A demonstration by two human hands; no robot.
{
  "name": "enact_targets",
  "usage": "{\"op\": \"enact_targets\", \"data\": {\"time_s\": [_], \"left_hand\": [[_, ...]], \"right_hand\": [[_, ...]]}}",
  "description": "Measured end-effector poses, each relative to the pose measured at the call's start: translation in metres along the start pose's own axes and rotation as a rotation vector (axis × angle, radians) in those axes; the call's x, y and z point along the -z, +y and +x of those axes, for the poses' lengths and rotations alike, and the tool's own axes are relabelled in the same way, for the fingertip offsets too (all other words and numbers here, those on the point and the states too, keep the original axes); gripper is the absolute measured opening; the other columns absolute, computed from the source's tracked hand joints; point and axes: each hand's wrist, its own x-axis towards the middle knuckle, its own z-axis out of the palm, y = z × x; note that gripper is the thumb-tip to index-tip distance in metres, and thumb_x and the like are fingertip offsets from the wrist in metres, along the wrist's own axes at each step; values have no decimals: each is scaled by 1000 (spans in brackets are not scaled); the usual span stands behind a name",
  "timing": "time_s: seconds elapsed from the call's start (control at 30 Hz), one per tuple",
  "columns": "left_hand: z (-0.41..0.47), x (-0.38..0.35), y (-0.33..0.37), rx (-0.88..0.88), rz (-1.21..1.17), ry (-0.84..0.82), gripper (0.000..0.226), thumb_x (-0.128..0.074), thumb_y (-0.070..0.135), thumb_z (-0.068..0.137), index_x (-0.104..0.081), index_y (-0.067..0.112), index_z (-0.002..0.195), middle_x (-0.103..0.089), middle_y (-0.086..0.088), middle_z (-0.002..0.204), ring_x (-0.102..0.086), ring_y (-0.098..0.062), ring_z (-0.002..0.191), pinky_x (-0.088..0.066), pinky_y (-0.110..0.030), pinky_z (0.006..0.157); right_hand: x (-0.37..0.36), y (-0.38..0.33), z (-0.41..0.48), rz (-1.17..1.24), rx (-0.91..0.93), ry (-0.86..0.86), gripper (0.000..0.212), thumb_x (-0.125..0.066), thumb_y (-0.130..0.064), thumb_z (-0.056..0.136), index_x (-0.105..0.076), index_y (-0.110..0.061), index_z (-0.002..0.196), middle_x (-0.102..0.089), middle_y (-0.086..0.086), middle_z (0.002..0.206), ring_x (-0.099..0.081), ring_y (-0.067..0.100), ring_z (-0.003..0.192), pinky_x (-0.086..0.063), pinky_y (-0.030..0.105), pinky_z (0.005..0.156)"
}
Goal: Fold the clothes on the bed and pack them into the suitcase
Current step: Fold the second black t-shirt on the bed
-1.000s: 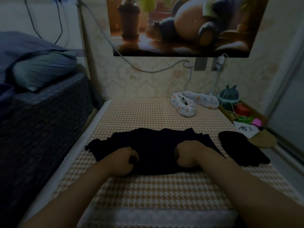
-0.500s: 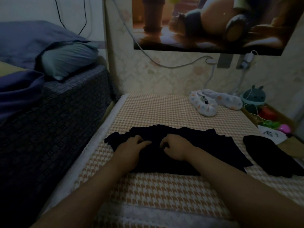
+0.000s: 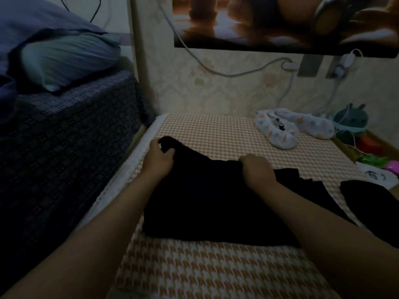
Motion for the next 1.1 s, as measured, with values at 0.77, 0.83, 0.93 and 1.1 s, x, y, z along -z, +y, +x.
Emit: {"op": "enact_targets", "data": {"time_s": [0.77, 0.83, 0.93, 1.1], "left_hand": [[-83, 33, -33, -22, 735, -167, 20, -66, 23, 90, -50, 15, 83, -52, -3, 81, -51, -16, 76, -45, -25, 71], [-80, 36, -30, -1, 731, -212, 22, -66, 24, 90, -53, 13, 75, -52, -3, 74, -55, -18, 75, -50, -27, 71], [-79, 34, -30, -48, 743, -224, 29, -64, 28, 89, -52, 12, 69, -52, -3, 66, -53, -17, 64, -45, -28, 57], [-57, 7, -23, -434, 850, -242, 16, -57, 24, 93, -57, 12, 104, -56, -3, 97, -55, -21, 90, -43, -30, 65]], "right_hand": [[26, -56, -92, 235, 211, -404, 53, -40, -49, 99, -34, -28, 148, -28, 0, 155, -29, 21, 139, -27, 43, 114], [25, -49, -89, 272, 198, -392, 51, -42, -47, 99, -38, -27, 145, -35, -1, 150, -35, 19, 135, -31, 42, 112], [22, -36, -79, 279, 162, -332, 45, -43, -41, 99, -43, -26, 142, -42, -1, 145, -42, 19, 129, -35, 40, 108], [13, 6, -44, 128, 61, -144, 49, -54, -21, 93, -45, -15, 141, -38, 10, 148, -41, 27, 130, -39, 39, 104]]}}
